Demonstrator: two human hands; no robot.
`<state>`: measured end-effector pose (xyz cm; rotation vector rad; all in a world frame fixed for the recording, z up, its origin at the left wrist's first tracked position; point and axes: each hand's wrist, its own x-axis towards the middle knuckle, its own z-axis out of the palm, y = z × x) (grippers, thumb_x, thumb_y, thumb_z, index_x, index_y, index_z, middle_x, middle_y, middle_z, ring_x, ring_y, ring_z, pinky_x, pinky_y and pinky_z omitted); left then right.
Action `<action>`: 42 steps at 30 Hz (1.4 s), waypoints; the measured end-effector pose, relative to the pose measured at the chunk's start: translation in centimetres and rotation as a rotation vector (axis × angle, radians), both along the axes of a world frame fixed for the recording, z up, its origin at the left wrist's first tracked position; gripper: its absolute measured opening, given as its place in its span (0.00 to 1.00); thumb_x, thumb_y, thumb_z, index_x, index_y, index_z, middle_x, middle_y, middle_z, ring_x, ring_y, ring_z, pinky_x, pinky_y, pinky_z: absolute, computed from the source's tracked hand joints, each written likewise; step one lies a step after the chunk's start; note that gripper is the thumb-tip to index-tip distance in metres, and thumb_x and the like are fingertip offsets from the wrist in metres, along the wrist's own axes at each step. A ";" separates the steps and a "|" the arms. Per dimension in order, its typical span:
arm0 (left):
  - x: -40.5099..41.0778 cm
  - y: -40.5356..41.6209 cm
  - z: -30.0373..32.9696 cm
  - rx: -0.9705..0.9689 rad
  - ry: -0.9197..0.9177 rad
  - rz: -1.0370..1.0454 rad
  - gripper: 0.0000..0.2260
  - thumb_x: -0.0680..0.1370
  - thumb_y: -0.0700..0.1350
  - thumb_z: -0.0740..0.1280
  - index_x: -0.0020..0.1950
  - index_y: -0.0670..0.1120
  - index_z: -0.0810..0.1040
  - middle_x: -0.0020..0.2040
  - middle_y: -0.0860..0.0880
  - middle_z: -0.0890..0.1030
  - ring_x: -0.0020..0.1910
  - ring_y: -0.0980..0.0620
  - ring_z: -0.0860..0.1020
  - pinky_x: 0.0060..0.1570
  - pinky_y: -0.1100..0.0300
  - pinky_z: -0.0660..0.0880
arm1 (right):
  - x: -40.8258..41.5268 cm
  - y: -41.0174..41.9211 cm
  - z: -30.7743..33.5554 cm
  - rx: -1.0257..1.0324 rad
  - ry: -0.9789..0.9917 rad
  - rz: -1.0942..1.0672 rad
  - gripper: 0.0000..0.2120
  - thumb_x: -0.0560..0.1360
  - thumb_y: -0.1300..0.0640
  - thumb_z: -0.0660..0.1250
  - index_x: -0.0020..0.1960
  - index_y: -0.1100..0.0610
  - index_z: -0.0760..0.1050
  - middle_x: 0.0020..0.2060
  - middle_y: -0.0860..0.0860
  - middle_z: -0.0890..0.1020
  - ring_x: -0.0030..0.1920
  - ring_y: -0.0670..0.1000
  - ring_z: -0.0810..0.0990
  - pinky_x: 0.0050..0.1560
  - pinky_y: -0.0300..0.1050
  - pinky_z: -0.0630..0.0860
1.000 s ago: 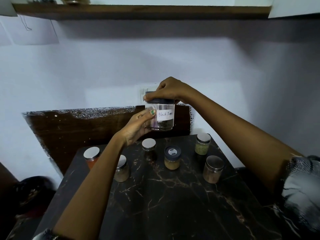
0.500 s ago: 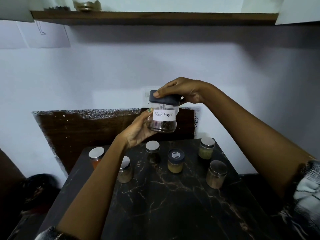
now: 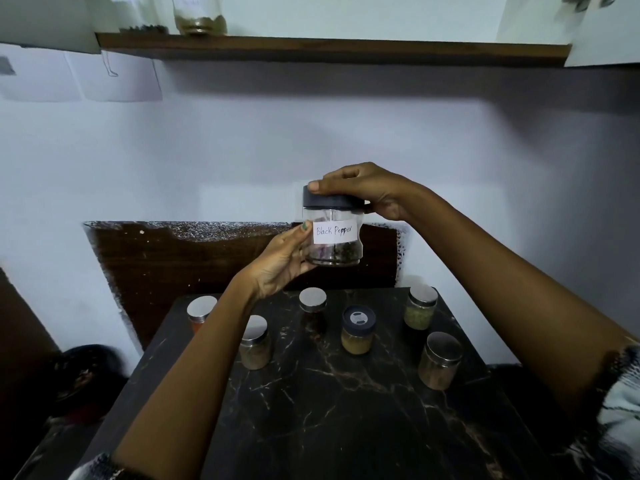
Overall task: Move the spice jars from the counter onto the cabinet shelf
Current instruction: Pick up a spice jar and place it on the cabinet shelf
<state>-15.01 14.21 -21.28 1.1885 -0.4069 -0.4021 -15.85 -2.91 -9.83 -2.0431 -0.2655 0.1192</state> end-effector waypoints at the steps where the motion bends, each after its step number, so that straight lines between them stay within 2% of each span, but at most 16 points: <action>1: 0.0 0.0 0.3 0.002 -0.005 0.022 0.42 0.55 0.60 0.80 0.63 0.43 0.74 0.60 0.41 0.80 0.58 0.47 0.79 0.56 0.55 0.78 | 0.1 0.1 0.0 0.033 -0.008 -0.004 0.19 0.63 0.43 0.76 0.48 0.49 0.76 0.42 0.47 0.78 0.43 0.46 0.75 0.45 0.43 0.68; 4: 0.3 -0.2 1.8 0.005 -0.040 0.096 0.42 0.57 0.61 0.79 0.64 0.42 0.73 0.61 0.41 0.80 0.60 0.45 0.78 0.59 0.53 0.77 | 0.5 0.5 0.9 0.122 -0.043 -0.048 0.22 0.64 0.41 0.75 0.50 0.49 0.72 0.44 0.48 0.76 0.46 0.48 0.74 0.47 0.44 0.67; 6: 0.9 -0.3 3.7 -0.005 -0.083 0.153 0.37 0.62 0.60 0.75 0.65 0.42 0.73 0.60 0.41 0.80 0.60 0.44 0.78 0.60 0.52 0.76 | 1.0 0.8 2.6 0.168 -0.086 -0.039 0.22 0.67 0.39 0.72 0.50 0.52 0.70 0.44 0.49 0.76 0.46 0.49 0.74 0.46 0.45 0.67; 8: 1.6 -0.3 5.9 -0.015 -0.118 0.213 0.31 0.67 0.58 0.69 0.64 0.41 0.74 0.59 0.41 0.81 0.57 0.45 0.79 0.56 0.54 0.78 | 1.6 0.8 4.6 0.272 -0.120 -0.041 0.18 0.72 0.38 0.65 0.51 0.52 0.72 0.46 0.51 0.77 0.46 0.51 0.75 0.48 0.46 0.70; 11: 2.9 0.1 9.4 -0.045 -0.159 0.267 0.26 0.67 0.58 0.68 0.59 0.44 0.76 0.59 0.41 0.80 0.58 0.46 0.79 0.53 0.57 0.79 | 2.1 0.4 6.5 0.449 -0.136 -0.069 0.21 0.78 0.41 0.57 0.64 0.52 0.69 0.56 0.55 0.77 0.50 0.53 0.77 0.55 0.48 0.73; 14: 3.9 0.7 12.9 -0.103 -0.223 0.297 0.26 0.66 0.59 0.68 0.59 0.45 0.77 0.58 0.42 0.81 0.57 0.47 0.80 0.51 0.58 0.80 | 2.5 0.3 6.3 0.487 -0.179 -0.070 0.24 0.80 0.42 0.53 0.73 0.51 0.62 0.67 0.58 0.71 0.63 0.58 0.73 0.67 0.54 0.68; 17: 4.8 0.9 15.7 -0.156 -0.291 0.331 0.22 0.68 0.58 0.68 0.55 0.46 0.79 0.52 0.46 0.84 0.51 0.50 0.83 0.47 0.60 0.80 | 2.8 1.2 5.7 0.560 -0.272 -0.017 0.21 0.81 0.46 0.51 0.72 0.50 0.63 0.68 0.55 0.71 0.65 0.56 0.72 0.68 0.54 0.66; 21: 6.1 0.8 18.4 -0.177 -0.350 0.391 0.20 0.71 0.58 0.67 0.56 0.45 0.78 0.51 0.46 0.85 0.51 0.50 0.83 0.47 0.61 0.79 | 4.0 3.1 6.5 0.645 -0.432 0.043 0.20 0.83 0.57 0.48 0.74 0.51 0.61 0.69 0.53 0.70 0.67 0.53 0.70 0.70 0.51 0.64; 24: 7.3 1.0 20.2 -0.247 -0.369 0.440 0.17 0.76 0.57 0.64 0.54 0.45 0.78 0.47 0.47 0.85 0.48 0.52 0.83 0.48 0.61 0.80 | 5.4 4.7 7.5 0.656 -0.514 0.079 0.21 0.82 0.60 0.50 0.75 0.51 0.57 0.71 0.49 0.68 0.69 0.50 0.68 0.72 0.49 0.63; 27: 8.8 1.1 21.9 -0.312 -0.398 0.511 0.14 0.77 0.56 0.64 0.51 0.47 0.79 0.44 0.48 0.85 0.46 0.52 0.83 0.52 0.59 0.79 | 7.2 6.1 8.7 0.663 -0.604 0.099 0.22 0.82 0.60 0.51 0.75 0.51 0.55 0.62 0.36 0.71 0.64 0.41 0.70 0.69 0.44 0.64; 28: 9.3 1.1 22.5 -0.331 -0.408 0.543 0.13 0.77 0.56 0.64 0.49 0.47 0.80 0.44 0.48 0.84 0.44 0.53 0.82 0.51 0.59 0.79 | 7.9 6.5 9.2 0.664 -0.627 0.090 0.22 0.82 0.60 0.51 0.75 0.52 0.55 0.62 0.35 0.70 0.64 0.39 0.70 0.70 0.44 0.64; 30: 10.4 1.1 23.5 -0.372 -0.404 0.645 0.13 0.76 0.55 0.67 0.49 0.46 0.80 0.45 0.47 0.83 0.45 0.52 0.81 0.52 0.58 0.78 | 9.6 7.3 10.1 0.651 -0.671 0.048 0.23 0.82 0.60 0.52 0.76 0.54 0.53 0.70 0.42 0.65 0.70 0.43 0.65 0.73 0.47 0.60; 32: 11.7 1.3 24.4 -0.370 -0.415 0.834 0.15 0.75 0.53 0.69 0.51 0.42 0.81 0.48 0.45 0.83 0.47 0.50 0.81 0.54 0.55 0.77 | 11.3 8.2 10.9 0.602 -0.722 -0.014 0.23 0.82 0.59 0.53 0.76 0.54 0.52 0.75 0.47 0.59 0.74 0.45 0.59 0.74 0.45 0.57; 36: 14.0 1.9 25.8 -0.316 -0.608 1.148 0.12 0.77 0.48 0.68 0.50 0.39 0.82 0.46 0.43 0.84 0.47 0.50 0.82 0.51 0.59 0.77 | 14.3 10.2 12.0 0.493 -0.823 -0.108 0.24 0.82 0.56 0.51 0.77 0.54 0.50 0.76 0.50 0.57 0.74 0.46 0.56 0.74 0.42 0.56; 38: 15.1 2.2 26.0 -0.211 -0.740 1.224 0.14 0.79 0.46 0.64 0.56 0.38 0.81 0.52 0.42 0.84 0.52 0.48 0.81 0.54 0.59 0.77 | 15.7 11.0 12.3 0.463 -0.865 -0.135 0.24 0.83 0.55 0.50 0.77 0.54 0.48 0.75 0.51 0.57 0.74 0.46 0.56 0.73 0.40 0.55; 42: 16.9 2.7 25.2 -0.003 -0.932 1.273 0.15 0.82 0.43 0.57 0.66 0.41 0.75 0.63 0.46 0.79 0.63 0.53 0.76 0.61 0.66 0.71 | 18.0 11.7 12.6 0.352 -0.949 -0.185 0.24 0.83 0.55 0.49 0.77 0.54 0.48 0.74 0.52 0.59 0.72 0.45 0.58 0.65 0.30 0.55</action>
